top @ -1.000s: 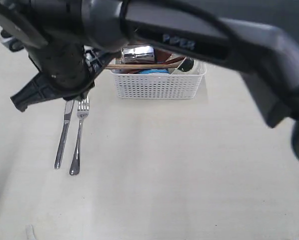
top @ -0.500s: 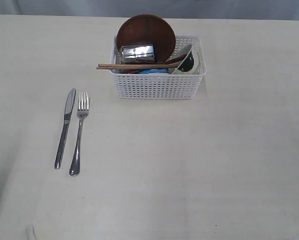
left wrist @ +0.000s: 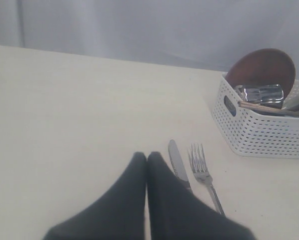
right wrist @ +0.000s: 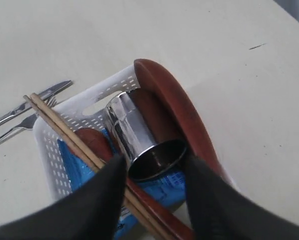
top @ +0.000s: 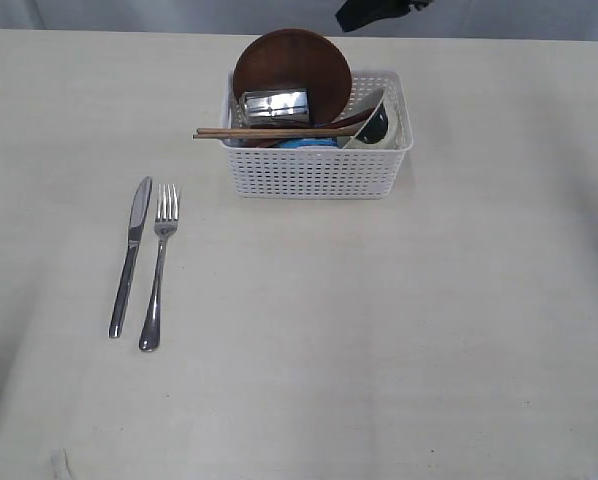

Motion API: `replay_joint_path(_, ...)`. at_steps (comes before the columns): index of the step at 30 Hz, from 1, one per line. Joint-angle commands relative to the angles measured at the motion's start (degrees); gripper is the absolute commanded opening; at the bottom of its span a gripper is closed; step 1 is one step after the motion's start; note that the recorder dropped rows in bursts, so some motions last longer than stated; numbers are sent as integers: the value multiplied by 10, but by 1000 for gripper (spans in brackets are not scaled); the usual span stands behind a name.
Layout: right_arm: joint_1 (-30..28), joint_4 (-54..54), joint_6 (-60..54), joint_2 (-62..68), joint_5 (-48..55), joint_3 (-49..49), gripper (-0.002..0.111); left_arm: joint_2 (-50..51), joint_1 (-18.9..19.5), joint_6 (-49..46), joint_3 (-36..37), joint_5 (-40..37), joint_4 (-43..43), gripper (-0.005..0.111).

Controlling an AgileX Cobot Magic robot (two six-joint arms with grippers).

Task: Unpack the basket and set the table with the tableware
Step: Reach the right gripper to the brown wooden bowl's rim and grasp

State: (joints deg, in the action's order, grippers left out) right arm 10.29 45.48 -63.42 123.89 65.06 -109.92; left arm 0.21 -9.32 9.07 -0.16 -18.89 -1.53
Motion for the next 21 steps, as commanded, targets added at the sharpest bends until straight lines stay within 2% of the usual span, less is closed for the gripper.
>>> replay_joint_path(1,6,20,-34,2,-51,0,63,-2,1,0,2,6,-3,0)
replay_joint_path(6,6,20,-44,6,-82,0,59,-2,1,0,2,6,-3,0)
replay_joint_path(21,28,71,-118,70,-79,0,60,-2,1,0,2,6,-2,0)
